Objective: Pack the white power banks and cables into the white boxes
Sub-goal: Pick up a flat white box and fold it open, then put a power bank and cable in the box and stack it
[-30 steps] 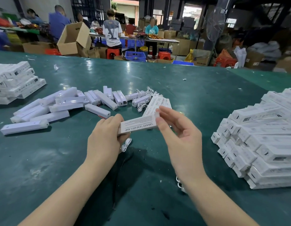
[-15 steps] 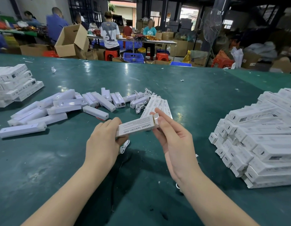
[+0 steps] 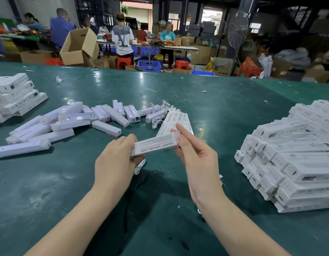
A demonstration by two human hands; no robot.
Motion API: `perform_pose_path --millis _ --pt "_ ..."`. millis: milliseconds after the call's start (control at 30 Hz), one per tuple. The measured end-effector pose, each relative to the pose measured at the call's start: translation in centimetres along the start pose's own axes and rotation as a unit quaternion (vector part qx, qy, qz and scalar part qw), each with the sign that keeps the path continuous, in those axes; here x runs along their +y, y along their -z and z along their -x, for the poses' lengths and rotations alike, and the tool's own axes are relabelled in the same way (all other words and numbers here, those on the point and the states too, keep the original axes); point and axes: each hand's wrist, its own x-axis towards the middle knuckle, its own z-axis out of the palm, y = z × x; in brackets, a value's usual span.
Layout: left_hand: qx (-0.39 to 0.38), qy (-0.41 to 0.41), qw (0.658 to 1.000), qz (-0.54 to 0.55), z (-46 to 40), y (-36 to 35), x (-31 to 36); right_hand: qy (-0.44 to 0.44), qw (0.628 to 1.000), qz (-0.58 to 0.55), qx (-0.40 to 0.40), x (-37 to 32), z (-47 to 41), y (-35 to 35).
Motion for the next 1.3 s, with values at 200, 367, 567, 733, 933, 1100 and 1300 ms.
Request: perform_pose_path --millis 200,367,567,733,933,1100,1300 --pt "-0.008 0.013 1.000 0.002 0.2 0.0 0.2 0.021 0.998 0.054 -0.020 0.7 0.6 -0.4" --pt "-0.028 0.033 0.999 0.009 0.3 0.2 0.6 0.114 0.974 0.168 -0.105 1.0 1.3 -0.8" --pt "-0.002 -0.125 0.978 0.166 0.8 0.4 2.1 0.017 0.998 -0.007 -0.063 1.0 -0.4 0.5" --pt "-0.010 -0.251 0.935 0.251 1.0 0.0 2.2 -0.140 0.982 0.006 -0.127 1.0 0.1 -0.5" --pt "0.032 -0.275 0.939 0.206 0.9 -0.1 2.0 0.034 0.985 -0.116 0.123 -2.6 -1.0 1.2" --pt "-0.011 -0.249 0.947 0.205 1.0 -1.1 1.7 -0.003 0.934 -0.260 0.246 -5.7 -2.7 3.9" --pt "-0.031 -0.244 0.945 0.214 0.9 -1.6 1.5 -0.010 0.903 -0.331 0.273 -6.5 -3.6 5.0"
